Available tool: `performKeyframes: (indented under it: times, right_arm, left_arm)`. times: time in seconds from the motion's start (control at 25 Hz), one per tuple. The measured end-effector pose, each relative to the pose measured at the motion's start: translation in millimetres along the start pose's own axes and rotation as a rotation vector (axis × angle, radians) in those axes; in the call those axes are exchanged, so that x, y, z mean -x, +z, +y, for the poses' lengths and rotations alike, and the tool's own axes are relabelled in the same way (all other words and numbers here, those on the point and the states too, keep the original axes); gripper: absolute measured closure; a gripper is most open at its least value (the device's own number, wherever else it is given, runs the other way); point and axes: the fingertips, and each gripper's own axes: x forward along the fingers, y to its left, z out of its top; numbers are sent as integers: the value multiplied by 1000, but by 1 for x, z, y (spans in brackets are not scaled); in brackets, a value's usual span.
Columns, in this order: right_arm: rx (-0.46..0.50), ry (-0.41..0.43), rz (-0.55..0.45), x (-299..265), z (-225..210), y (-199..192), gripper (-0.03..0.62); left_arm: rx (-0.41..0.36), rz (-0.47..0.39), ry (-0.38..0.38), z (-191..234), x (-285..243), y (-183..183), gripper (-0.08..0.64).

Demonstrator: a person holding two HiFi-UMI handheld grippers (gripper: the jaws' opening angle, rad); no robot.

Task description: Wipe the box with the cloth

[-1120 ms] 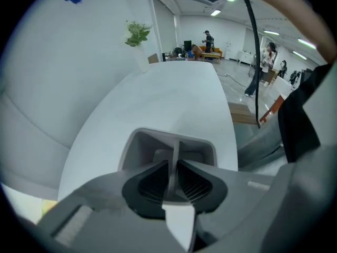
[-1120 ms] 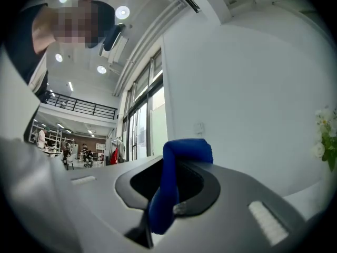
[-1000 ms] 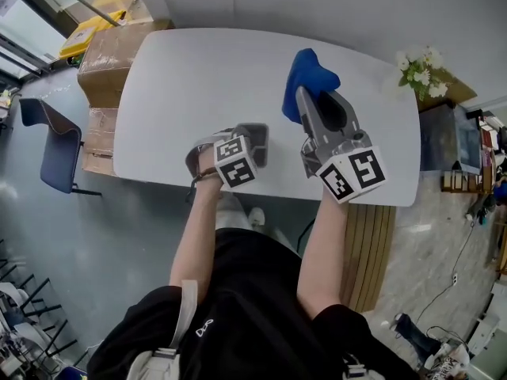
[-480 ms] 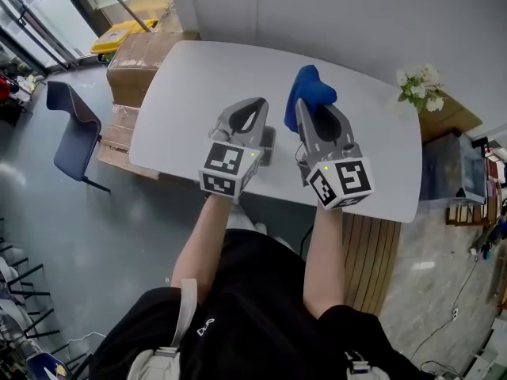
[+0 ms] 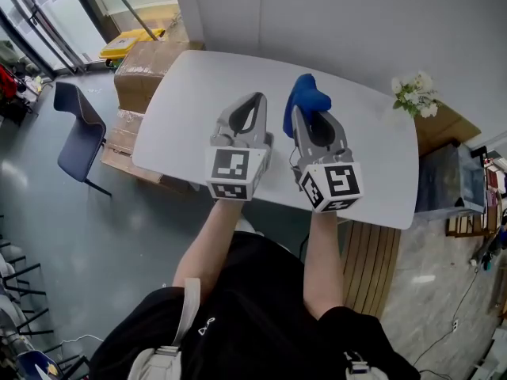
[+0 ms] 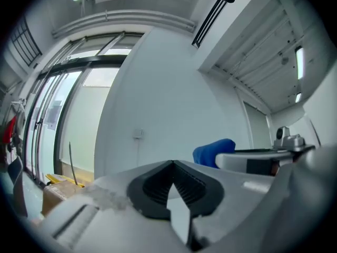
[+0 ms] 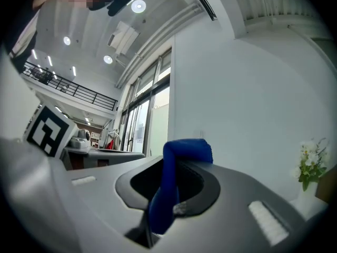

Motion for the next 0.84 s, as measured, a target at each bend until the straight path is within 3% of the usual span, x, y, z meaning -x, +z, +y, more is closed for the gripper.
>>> performKeyframes:
  times: [0.4,0.84]
  right_arm:
    - [17,-29,21,4,-13,-4,539]
    - [27,-21,15,3,-9,0,540]
  left_arm:
    - [-28,-22,-33,-15,-7,11,560]
    - [-6,-82,-10,-9,0,25,560]
